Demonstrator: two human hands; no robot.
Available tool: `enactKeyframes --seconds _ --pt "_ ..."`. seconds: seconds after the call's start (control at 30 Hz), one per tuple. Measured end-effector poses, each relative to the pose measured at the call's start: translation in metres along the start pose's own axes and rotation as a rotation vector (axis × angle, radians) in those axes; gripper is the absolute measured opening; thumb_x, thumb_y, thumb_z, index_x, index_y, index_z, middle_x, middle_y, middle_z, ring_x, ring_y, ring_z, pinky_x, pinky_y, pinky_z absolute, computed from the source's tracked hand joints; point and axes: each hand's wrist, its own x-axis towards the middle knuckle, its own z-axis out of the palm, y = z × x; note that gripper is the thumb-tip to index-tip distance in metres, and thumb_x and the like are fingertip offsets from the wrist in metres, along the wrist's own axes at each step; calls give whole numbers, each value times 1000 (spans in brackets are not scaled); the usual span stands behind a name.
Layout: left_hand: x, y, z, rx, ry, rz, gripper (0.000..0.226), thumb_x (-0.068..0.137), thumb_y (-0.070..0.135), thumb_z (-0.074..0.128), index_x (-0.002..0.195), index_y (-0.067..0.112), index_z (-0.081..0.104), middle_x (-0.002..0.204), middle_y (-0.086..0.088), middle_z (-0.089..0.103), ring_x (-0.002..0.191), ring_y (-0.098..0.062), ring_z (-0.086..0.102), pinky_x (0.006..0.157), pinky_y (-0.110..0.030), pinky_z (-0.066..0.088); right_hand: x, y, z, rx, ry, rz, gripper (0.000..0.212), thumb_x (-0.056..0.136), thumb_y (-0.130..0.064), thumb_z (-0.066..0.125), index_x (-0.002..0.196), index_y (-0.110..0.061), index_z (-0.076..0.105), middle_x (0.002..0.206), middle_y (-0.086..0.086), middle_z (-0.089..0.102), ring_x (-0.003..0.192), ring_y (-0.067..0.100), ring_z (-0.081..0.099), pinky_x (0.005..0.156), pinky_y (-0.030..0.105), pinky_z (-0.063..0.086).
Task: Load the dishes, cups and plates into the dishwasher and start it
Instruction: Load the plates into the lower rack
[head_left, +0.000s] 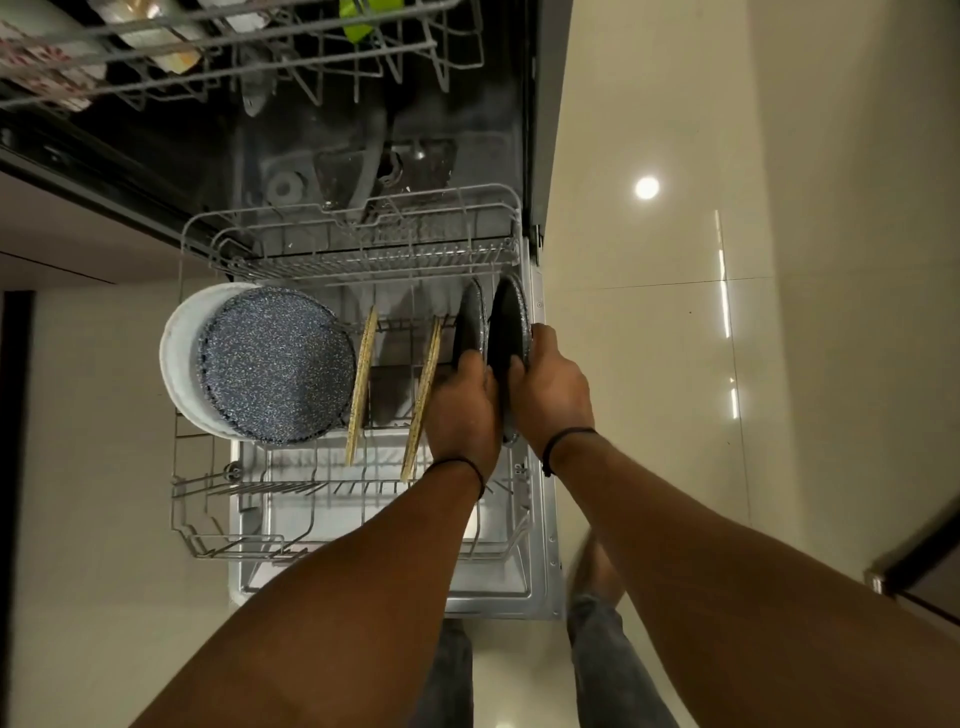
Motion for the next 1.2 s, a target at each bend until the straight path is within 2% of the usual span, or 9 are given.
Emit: enactKeyframes --seconds 0.13,0.23,0.43,0.6,0.7,0.87,0.97,1.07,1.2 --pt "-4 2 2 83 -29 -26 18 100 21 44 110 8 53 92 -11 63 79 -29 57 65 -32 41 -3 1 11 -12 -61 15 40 102 -32 35 139 -18 28 101 18 68 90 37 63 76 41 50" --pt "-13 -7 4 108 -40 24 19 99 28 46 108 11 44 85 -8 64 75 -27 63 58 -33 42 -7 1 16 45 -85 70 46 102 -35 34 144 -24 18 110 17 67 98 37 63 84 44 50" --pt "-33 -27 13 109 -136 -114 31 96 32 50 118 13 40 103 -11 65 89 -31 64 67 -38 50 -24 13 22 -49 -67 50 49 102 -38 36 143 -21 16 115 14 66 96 35 64 76 39 48" --pt "-37 -31 11 78 -275 -264 49 90 43 58 123 12 40 115 -14 61 99 -34 63 80 -43 52 -31 24 25 -161 -44 5 50 100 -47 32 140 -19 21 110 11 67 92 34 64 75 44 53" --pt "-41 -34 3 6 -309 -241 64 79 55 66 124 17 39 113 -11 63 95 -32 63 79 -43 54 -38 30 23 -124 25 -5 50 98 -55 31 132 -18 33 108 11 65 95 33 62 75 43 52" --pt "-50 -37 -5 -43 -353 -192 87 54 81 49 119 26 38 110 -4 65 93 -28 64 79 -46 55 -48 34 22 -61 32 12 39 101 -48 32 125 -18 39 105 13 65 92 35 61 70 36 44" --pt "-51 -38 -6 -18 -361 -165 79 60 77 50 118 24 41 106 -6 66 89 -29 65 77 -45 56 -48 29 24 -85 32 -14 38 103 -39 31 134 -18 37 107 15 65 95 36 61 70 34 41" --pt "-50 -42 -5 -1 -351 -87 64 71 69 53 116 24 44 100 -6 67 84 -30 65 73 -44 56 -46 21 25 -70 28 24 38 103 -31 29 139 -22 38 103 13 66 89 34 60 75 36 48" --pt "-46 -45 -6 63 -357 15 51 83 58 57 120 23 48 99 -8 68 85 -31 66 71 -39 55 -40 19 18 -77 56 70 26 100 -24 30 118 -19 48 90 14 64 81 36 58 65 35 47"
